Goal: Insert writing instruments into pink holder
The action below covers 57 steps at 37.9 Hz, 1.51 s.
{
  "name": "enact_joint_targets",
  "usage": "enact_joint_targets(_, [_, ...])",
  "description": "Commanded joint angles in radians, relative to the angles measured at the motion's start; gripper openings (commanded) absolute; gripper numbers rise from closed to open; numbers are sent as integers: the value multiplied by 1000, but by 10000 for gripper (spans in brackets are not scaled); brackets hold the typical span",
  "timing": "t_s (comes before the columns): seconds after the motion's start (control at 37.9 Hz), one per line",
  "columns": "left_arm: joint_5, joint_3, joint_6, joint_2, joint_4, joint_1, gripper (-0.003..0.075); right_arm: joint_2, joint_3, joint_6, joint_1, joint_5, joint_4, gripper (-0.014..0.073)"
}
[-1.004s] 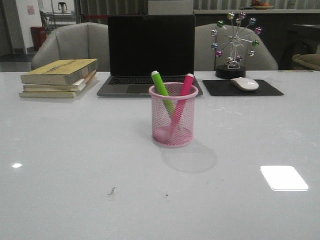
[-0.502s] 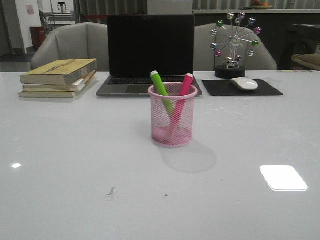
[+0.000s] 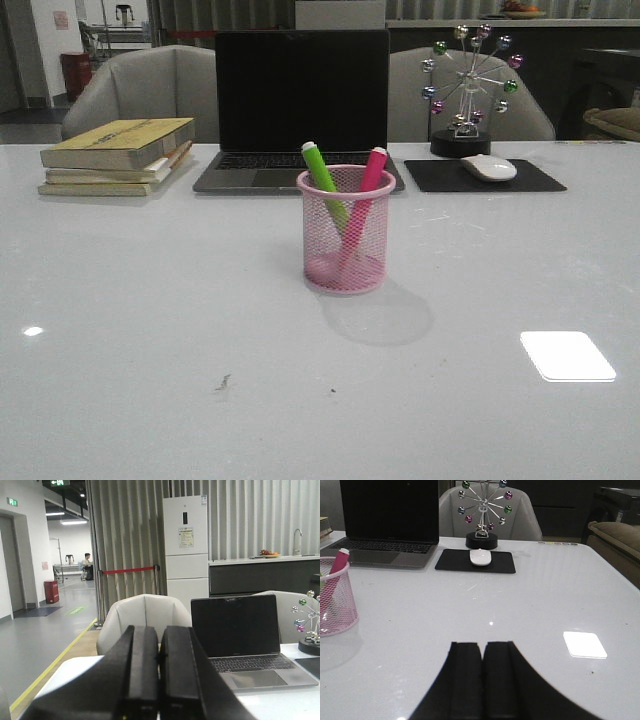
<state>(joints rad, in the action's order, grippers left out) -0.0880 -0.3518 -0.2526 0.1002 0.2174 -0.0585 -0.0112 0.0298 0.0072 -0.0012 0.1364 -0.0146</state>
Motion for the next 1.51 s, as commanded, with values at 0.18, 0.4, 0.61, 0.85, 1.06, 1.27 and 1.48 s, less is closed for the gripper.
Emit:
enact_joint_targets(0.18, [143,142,6,-125,24,-8,99,-14,1,-7,-5,-82,8,56])
enact_joint_targets(0.4, [145,234,6,-130,24,-8,99,-14,1,-7,-5,-82,8,56])
enact_joint_targets(0.61, [152,318,6,-130,24,-8,99,-14,1,-7,-5,-82,8,56])
enact_joint_targets(0.85, [144,360,6,-130,24,-8,99,-14,1,-7,-5,-82,8,56])
enact_joint_targets(1.06, [142,360,6,-130,24,-8,99,-14,1,-7,-5,-82,8,56])
enact_joint_targets(1.27, [142,360,6,-130,24,-8,99,-14,1,-7,-5,-82,8,56])
enact_joint_targets(1.48, [142,360,6,-130,24,-8,99,-14,1,-7,-5,-82,8,56])
